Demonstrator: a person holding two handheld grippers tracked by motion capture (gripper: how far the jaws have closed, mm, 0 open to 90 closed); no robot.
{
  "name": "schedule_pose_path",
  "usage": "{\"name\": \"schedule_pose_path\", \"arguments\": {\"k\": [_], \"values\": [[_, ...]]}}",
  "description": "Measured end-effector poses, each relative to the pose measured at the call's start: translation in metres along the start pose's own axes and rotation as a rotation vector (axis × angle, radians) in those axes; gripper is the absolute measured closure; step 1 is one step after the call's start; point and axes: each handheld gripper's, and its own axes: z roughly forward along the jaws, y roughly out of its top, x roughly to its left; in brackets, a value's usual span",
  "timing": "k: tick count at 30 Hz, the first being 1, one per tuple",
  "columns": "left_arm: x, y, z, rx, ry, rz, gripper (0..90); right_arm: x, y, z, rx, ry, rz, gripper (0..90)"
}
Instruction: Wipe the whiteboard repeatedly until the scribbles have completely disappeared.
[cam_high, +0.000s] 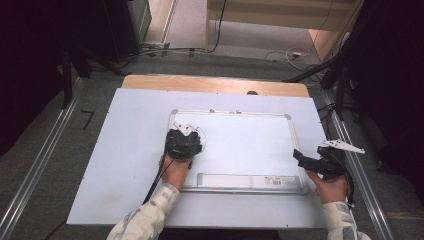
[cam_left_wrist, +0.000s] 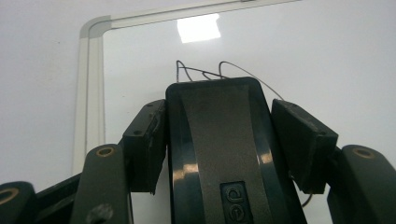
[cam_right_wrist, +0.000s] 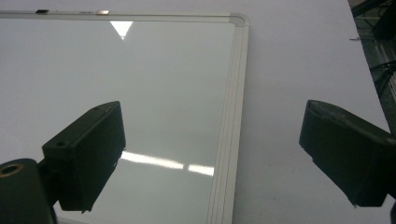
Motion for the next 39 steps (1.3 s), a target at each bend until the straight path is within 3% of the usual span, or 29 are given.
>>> {"name": "schedule_pose_path", "arguments": {"k": [14, 21, 33, 39], "values": [[-0.016, 0.005, 0.007, -0.002, -0.033, 0.024, 39.4, 0.001, 0.000, 0.000, 0.000, 0.003, -0.001, 5.8], [-0.015, 0.007, 0.009, -0.005, -0.043, 0.038, 39.2, -0.001, 0.000, -0.001, -0.001, 0.001, 0.005, 5.9], [0.007, 0.013, 0.016, -0.009, -0.028, 0.009, 38.8, -0.005, -0.003, -0.005, -0.004, -0.006, 0.015, 5.9], [0.022, 0.016, 0.020, -0.012, -0.008, -0.030, 38.2, -0.004, -0.003, -0.005, -0.001, -0.007, 0.014, 5.9]]}}
